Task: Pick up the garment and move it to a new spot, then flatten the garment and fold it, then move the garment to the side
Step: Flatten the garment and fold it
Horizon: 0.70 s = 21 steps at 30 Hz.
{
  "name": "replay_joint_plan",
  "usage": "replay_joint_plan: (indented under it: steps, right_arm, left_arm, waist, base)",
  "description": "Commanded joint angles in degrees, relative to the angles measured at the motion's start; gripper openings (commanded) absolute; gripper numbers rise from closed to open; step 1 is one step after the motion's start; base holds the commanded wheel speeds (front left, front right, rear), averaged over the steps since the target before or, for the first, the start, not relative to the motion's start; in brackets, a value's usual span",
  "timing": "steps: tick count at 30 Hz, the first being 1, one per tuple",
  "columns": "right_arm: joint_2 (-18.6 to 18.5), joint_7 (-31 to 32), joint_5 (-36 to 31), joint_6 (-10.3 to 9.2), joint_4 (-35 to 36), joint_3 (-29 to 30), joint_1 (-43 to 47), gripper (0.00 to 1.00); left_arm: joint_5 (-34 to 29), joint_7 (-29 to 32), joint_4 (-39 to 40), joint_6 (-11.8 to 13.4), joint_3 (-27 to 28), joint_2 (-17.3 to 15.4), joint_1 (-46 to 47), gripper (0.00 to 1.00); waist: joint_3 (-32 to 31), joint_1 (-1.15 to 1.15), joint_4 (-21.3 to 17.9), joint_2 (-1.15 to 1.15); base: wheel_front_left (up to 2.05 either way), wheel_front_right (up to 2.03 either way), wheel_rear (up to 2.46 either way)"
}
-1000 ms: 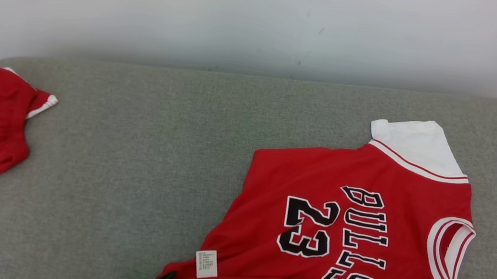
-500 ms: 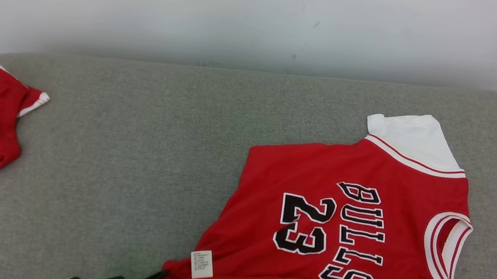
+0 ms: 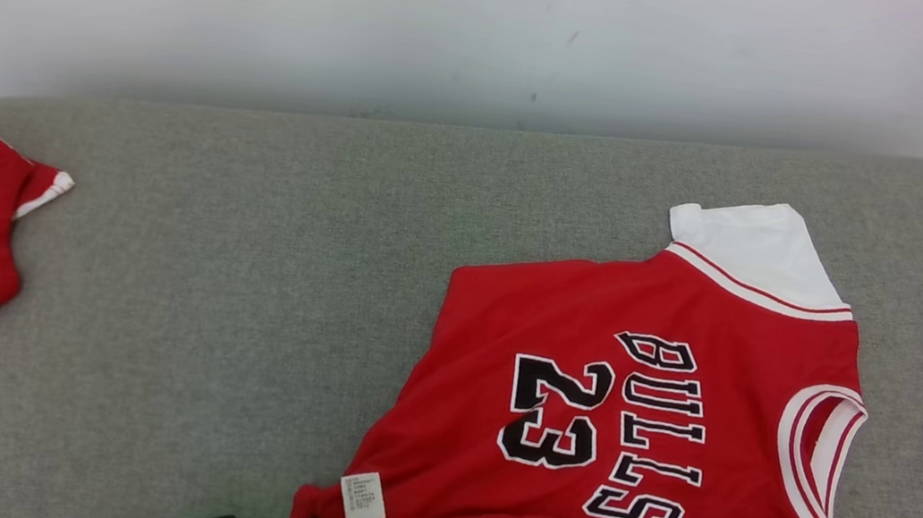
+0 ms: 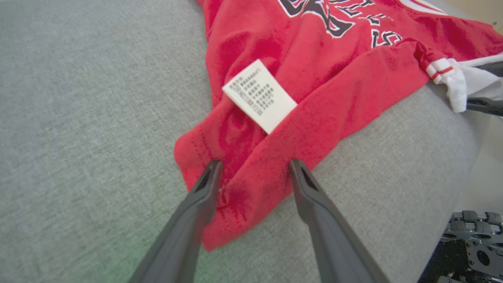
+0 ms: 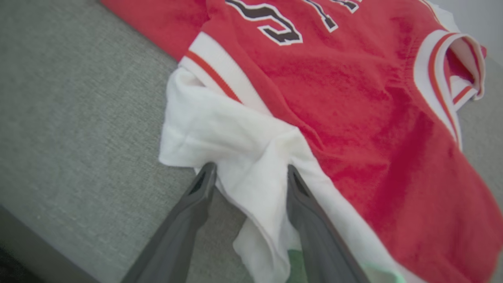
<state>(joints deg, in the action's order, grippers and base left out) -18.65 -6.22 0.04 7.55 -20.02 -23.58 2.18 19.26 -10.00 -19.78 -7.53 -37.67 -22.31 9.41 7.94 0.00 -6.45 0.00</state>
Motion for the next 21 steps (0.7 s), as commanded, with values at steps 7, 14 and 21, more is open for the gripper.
replay_joint_plan:
  steps: [7,14,21]
  right_arm:
    - [1.59,0.38,1.58,-0.15,-3.37,0.66,-1.79,0.00]
    - [2.31,-3.44,6.01,-0.18,1.89,5.44,-1.37,0.00]
    - [-0.84,-1.59,14.94,-0.16,19.75,13.30,1.55,0.00]
  left_arm:
    - [1.78,-0.01,-2.21,0.11,-0.95,0.33,0.23,0.00]
    - [4.29,-1.24,0.14,0.33,0.21,0.24,-1.14,0.00]
    - [9.16,-0.71,15.09,1.76,5.40,-2.89,-2.55,0.00]
  waist:
    - [-0.34,0.00,0.24,0.00]
    - [-1.53,0.00,0.33,0.00]
    - [-3.47,0.00,-0.32,0.00]
  base:
    - [0.00,0.00,0.00]
    - [0.00,0.00,0.00]
    - [0.00,0.00,0.00]
